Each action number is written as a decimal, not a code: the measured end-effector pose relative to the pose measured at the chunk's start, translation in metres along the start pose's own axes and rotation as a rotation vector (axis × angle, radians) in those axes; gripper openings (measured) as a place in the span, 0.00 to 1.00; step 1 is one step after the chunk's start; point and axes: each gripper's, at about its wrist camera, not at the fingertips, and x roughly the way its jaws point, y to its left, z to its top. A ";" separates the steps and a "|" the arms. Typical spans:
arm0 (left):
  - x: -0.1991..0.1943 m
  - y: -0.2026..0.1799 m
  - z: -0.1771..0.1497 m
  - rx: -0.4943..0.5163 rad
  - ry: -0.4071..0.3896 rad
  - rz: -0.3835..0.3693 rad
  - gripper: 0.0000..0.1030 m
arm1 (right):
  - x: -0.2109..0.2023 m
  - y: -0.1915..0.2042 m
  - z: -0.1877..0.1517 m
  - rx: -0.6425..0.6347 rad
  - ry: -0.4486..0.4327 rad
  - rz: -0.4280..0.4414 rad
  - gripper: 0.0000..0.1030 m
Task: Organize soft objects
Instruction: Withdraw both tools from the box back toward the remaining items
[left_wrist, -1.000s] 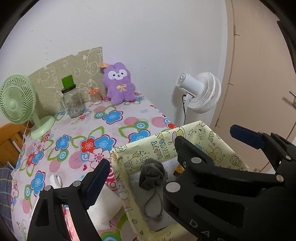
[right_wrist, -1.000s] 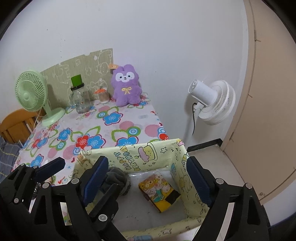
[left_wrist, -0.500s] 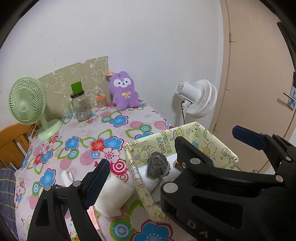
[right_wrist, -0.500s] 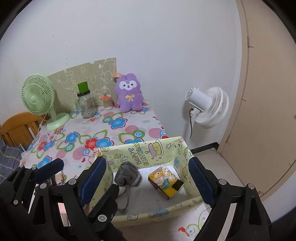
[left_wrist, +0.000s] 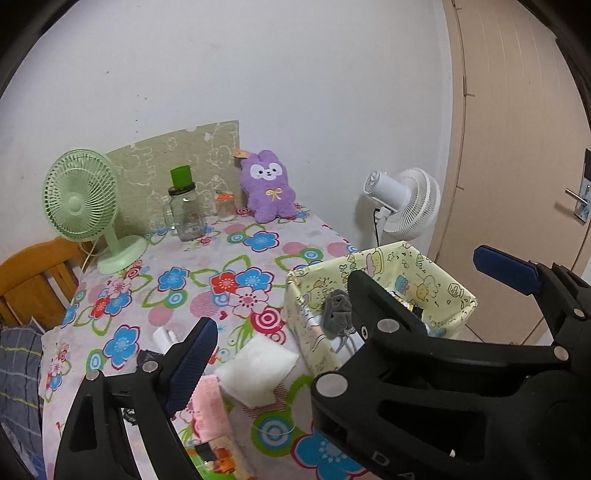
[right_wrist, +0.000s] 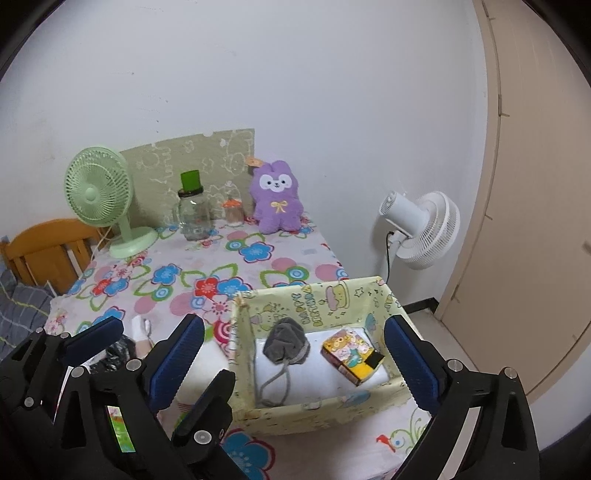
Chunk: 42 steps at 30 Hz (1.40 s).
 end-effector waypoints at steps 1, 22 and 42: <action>-0.001 0.002 -0.001 0.000 -0.002 0.002 0.89 | -0.001 0.003 -0.001 0.000 -0.001 0.003 0.98; -0.020 0.053 -0.055 -0.057 -0.005 0.108 0.91 | -0.006 0.065 -0.041 -0.045 -0.011 0.115 0.98; -0.002 0.080 -0.115 -0.151 -0.004 0.156 0.92 | 0.021 0.096 -0.096 -0.069 0.025 0.207 0.98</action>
